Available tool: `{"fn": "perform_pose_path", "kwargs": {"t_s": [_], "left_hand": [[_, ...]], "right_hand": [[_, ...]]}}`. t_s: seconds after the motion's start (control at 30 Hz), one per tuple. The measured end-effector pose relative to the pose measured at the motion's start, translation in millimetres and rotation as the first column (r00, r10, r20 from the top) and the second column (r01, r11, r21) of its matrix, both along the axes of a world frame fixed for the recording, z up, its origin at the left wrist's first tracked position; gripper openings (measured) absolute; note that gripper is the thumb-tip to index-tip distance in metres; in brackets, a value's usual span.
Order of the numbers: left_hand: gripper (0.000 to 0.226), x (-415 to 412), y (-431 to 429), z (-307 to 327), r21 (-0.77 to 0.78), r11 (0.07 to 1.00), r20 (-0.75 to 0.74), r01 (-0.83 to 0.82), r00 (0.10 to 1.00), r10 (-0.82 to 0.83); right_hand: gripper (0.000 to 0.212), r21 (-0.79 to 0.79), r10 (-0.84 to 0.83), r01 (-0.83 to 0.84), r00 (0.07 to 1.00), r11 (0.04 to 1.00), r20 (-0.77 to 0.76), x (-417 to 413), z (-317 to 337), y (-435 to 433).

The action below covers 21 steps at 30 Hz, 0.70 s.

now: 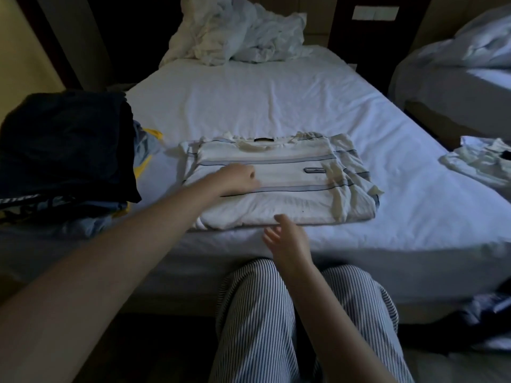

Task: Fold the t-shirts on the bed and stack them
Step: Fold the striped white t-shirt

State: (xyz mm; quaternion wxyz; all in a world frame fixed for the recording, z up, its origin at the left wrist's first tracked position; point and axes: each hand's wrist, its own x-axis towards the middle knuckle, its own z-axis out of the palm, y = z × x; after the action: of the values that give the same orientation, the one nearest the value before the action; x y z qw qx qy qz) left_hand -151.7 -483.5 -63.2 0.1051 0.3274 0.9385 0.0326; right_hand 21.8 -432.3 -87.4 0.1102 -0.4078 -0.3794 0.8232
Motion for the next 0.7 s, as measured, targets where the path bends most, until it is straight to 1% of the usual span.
{"fn": "perform_pose_path", "kwargs": {"t_s": [0.03, 0.1, 0.13, 0.17, 0.23, 0.3, 0.33, 0.37, 0.43, 0.47, 0.5, 0.53, 0.6, 0.7], "left_hand": [[0.031, -8.8, 5.3, 2.4, 0.053, 0.999, 0.066, 0.002, 0.998, -0.005], [0.059, -27.9, 13.5, 8.0, 0.094, 0.996, 0.15, -0.003, 0.989, -0.012], [0.071, -38.4, 19.1, 10.2, 0.092, 0.996, 0.16, 0.011, 0.987, -0.026], [0.078, -46.6, 26.7, 12.6, 0.083, 0.996, 0.156, 0.027, 0.987, -0.04], [0.081, -63.6, 45.7, 16.5, 0.065, 0.997, 0.179, 0.047, 0.982, -0.058], [0.081, -78.8, 65.7, 18.2, 0.073, 0.997, 0.227, 0.015, 0.973, -0.031], [0.083, -88.2, 73.5, 15.7, 0.064, 0.998, 0.215, 0.018, 0.976, -0.032], [0.088, -95.7, 79.2, 11.6, 0.022, 0.999, 0.171, 0.029, 0.985, -0.032], [0.107, -107.8, 83.4, -2.4, -0.092, 0.995, 0.064, 0.033, 0.998, -0.027], [0.115, -113.2, 83.2, -11.1, -0.12, 0.993, 0.054, 0.011, 0.999, -0.004], [0.118, -118.3, 82.4, -18.2, -0.103, 0.995, 0.067, -0.012, 0.998, 0.019], [0.118, -122.5, 81.0, -23.2, -0.048, 0.999, 0.069, -0.022, 0.997, 0.026], [0.111, -122.3, 76.2, -27.0, 0.073, 0.997, 0.01, -0.005, 1.0, 0.004], [0.084, -108.6, 67.7, -32.4, 0.169, 0.984, -0.101, 0.05, 0.994, -0.033]], "right_hand": [[0.047, -0.049, -0.044, 0.045, 0.999, 0.998, 0.008, -7.9, 1.4, 0.8], [0.046, -0.082, -0.113, 0.115, 0.993, 0.99, 0.034, -20.0, 5.7, -2.4], [0.045, -0.058, -0.137, 0.141, 0.989, 0.988, 0.062, -26.6, 7.0, -4.9], [0.047, -0.004, -0.16, 0.161, 0.982, 0.987, 0.103, -31.8, 7.0, -5.2], [0.048, 0.083, -0.189, 0.179, 0.971, 0.98, 0.143, -38.0, 6.9, -5.2], [0.044, 0.129, -0.195, 0.177, 0.971, 0.976, 0.138, -41.1, 6.0, -5.2], [0.039, 0.154, -0.2, 0.178, 0.969, 0.972, 0.143, -42.4, 3.9, -5.7], [0.033, 0.181, -0.216, 0.188, 0.965, 0.965, 0.15, -44.3, -0.9, -7.4], [0.022, 0.228, -0.257, 0.218, 0.953, 0.949, 0.159, -48.3, -10.7, -15.0], [0.022, 0.239, -0.28, 0.238, 0.947, 0.941, 0.16, -51.8, -13.8, -19.6], [0.025, 0.25, -0.305, 0.26, 0.938, 0.933, 0.161, -56.1, -17.0, -23.2], [0.028, 0.26, -0.321, 0.271, 0.931, 0.927, 0.172, -60.5, -19.4, -25.5], [0.029, 0.278, -0.336, 0.278, 0.923, 0.919, 0.186, -65.8, -23.5, -27.8], [0.029, 0.323, -0.35, 0.281, 0.919, 0.904, 0.181, -65.3, -27.5, -28.9]]}}
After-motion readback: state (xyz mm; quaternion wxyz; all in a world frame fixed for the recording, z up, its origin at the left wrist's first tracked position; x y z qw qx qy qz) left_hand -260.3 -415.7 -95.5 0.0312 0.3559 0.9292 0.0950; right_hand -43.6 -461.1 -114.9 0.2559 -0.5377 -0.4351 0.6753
